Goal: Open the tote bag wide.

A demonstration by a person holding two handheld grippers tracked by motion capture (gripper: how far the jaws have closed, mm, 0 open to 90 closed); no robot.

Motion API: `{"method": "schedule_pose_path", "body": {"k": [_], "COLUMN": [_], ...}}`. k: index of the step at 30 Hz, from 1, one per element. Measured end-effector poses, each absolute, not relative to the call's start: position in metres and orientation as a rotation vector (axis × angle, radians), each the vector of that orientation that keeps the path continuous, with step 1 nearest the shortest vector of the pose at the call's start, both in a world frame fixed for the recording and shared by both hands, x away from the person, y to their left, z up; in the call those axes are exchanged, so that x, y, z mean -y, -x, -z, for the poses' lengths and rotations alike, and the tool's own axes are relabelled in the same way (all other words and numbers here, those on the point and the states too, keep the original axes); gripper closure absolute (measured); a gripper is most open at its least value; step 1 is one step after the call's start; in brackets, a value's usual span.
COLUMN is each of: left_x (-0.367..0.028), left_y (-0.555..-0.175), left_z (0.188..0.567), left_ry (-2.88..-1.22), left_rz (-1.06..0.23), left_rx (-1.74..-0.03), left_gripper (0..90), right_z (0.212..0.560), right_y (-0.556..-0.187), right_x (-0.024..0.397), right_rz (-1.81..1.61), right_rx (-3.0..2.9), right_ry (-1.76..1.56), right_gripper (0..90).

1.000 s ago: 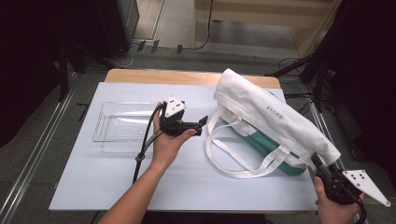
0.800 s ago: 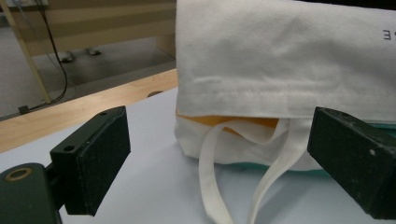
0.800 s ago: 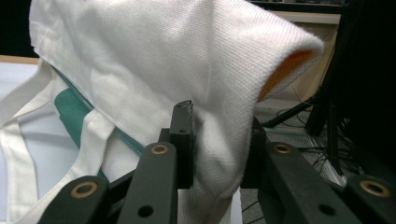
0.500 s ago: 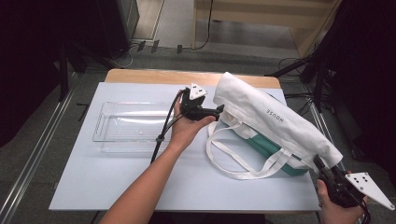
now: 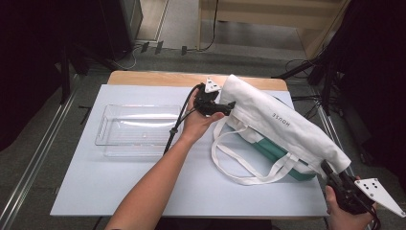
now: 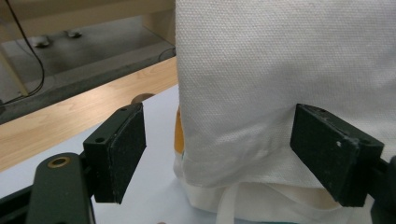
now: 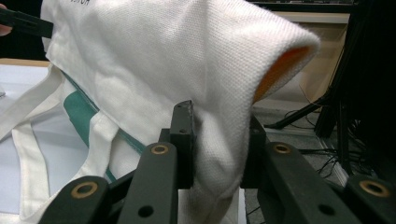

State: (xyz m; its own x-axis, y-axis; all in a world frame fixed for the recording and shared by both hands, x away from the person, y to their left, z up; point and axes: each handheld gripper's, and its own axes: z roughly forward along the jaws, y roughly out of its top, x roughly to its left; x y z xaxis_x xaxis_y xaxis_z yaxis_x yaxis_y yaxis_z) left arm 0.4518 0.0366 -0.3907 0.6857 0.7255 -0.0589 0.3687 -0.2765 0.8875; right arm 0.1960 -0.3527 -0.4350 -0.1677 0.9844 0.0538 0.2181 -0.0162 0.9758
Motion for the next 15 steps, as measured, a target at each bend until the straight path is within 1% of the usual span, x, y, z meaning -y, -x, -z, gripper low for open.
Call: {"method": "schedule_pose_path", "body": {"k": [2,3,4,6,7,8,9,11,14,15], "left_x": [-0.036,-0.036,-0.036,-0.035,-0.035,-0.033,-0.032,-0.032,-0.036,-0.037], "left_y": [-0.454,-0.454,-0.454,-0.451,-0.451,-0.449,-0.448,-0.447,-0.447,-0.446], "left_z": [0.391,0.391,0.391,0.390,0.390,0.389,0.388,0.386,0.381,0.380], "left_ry": [-1.892,-1.886,-1.886,-1.900,-1.900,-1.905,-1.907,-1.901,-1.875,-1.875], "left_rz": [-0.436,-0.423,-0.423,-0.445,-0.445,-0.472,-0.492,-0.519,-0.507,-0.506], "left_rx": [-0.836,-0.822,-0.822,-0.781,-0.781,-0.780,-0.790,-0.810,-0.844,-0.840], "left_gripper": [19.7,21.8,26.2,31.3,37.1,41.9,44.8,57.1,76.1,79.3], "right_z": [0.435,0.436,0.436,0.436,0.436,0.436,0.436,0.436,0.437,0.437], "right_y": [-0.196,-0.196,-0.196,-0.196,-0.196,-0.197,-0.197,-0.197,-0.197,-0.197], "right_x": [0.353,0.353,0.353,0.353,0.353,0.352,0.352,0.353,0.353,0.353], "right_rz": [-1.256,-1.257,-1.257,-1.259,-1.259,-1.251,-1.249,-1.252,-1.256,-1.253], "right_rx": [-1.485,-1.486,-1.485,-1.483,-1.483,-1.481,-1.480,-1.479,-1.473,-1.472], "right_ry": [-1.305,-1.310,-1.309,-1.313,-1.313,-1.311,-1.315,-1.321,-1.331,-1.330], "right_gripper": [74.7,74.7,74.7,74.8,74.8,74.8,74.8,74.8,74.8,74.8]}}
